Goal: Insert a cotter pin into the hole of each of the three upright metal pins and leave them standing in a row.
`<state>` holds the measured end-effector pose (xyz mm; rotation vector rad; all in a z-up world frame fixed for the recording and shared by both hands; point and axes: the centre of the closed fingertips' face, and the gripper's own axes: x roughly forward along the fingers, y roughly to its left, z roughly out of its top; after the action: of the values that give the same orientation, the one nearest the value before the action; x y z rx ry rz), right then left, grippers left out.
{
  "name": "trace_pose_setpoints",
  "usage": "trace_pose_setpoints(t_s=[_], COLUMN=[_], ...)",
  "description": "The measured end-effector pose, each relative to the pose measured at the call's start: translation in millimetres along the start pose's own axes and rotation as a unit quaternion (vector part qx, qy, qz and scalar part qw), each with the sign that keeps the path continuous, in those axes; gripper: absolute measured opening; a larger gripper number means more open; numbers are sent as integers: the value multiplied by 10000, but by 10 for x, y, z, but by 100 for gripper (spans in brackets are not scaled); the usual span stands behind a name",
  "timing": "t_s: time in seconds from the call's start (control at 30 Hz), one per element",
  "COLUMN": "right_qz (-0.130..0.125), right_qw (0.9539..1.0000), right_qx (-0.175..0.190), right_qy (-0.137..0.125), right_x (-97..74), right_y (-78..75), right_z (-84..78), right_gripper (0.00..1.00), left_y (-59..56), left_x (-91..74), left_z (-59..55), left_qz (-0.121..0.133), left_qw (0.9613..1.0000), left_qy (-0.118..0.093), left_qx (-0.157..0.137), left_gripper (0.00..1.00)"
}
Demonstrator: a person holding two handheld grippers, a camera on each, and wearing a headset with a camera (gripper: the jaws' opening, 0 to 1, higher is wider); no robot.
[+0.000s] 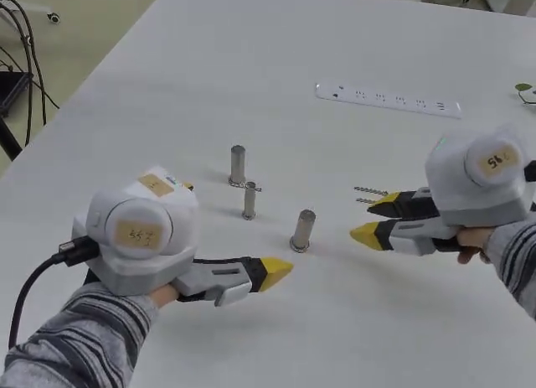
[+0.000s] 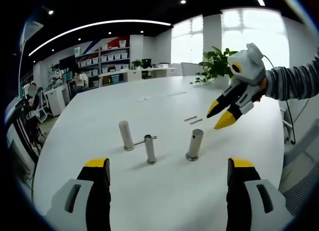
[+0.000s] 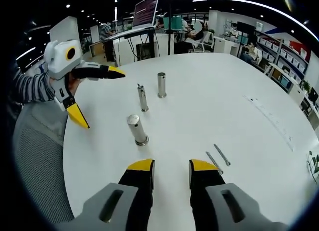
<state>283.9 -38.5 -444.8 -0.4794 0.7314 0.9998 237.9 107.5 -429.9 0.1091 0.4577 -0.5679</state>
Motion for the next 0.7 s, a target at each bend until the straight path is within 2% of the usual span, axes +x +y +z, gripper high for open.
trace_pose_setpoints(t_s=[0.3,0.5,0.57,0.7], right_qz=[80,136,148,175], right_qw=[9980,9950,9947,9938], right_qx=[-312,-303,-277,-261], right_qy=[550,940,976,1063], right_x=[4,68,154,173], right_y=[-254,-376,-506,-568], right_z=[-76,-188,-212,-230], right_gripper=[21,19,19,17], left_y=[-24,-24,-39,-53], left_x=[4,5,5,11], left_z=[1,-18,-17,-27], left_qz=[-35,-39,-60,-87], left_qw=[10000,10000,10000,9999], left_qy=[1,50,49,75], left_qx=[34,55,53,55], left_gripper=[97,96,96,96])
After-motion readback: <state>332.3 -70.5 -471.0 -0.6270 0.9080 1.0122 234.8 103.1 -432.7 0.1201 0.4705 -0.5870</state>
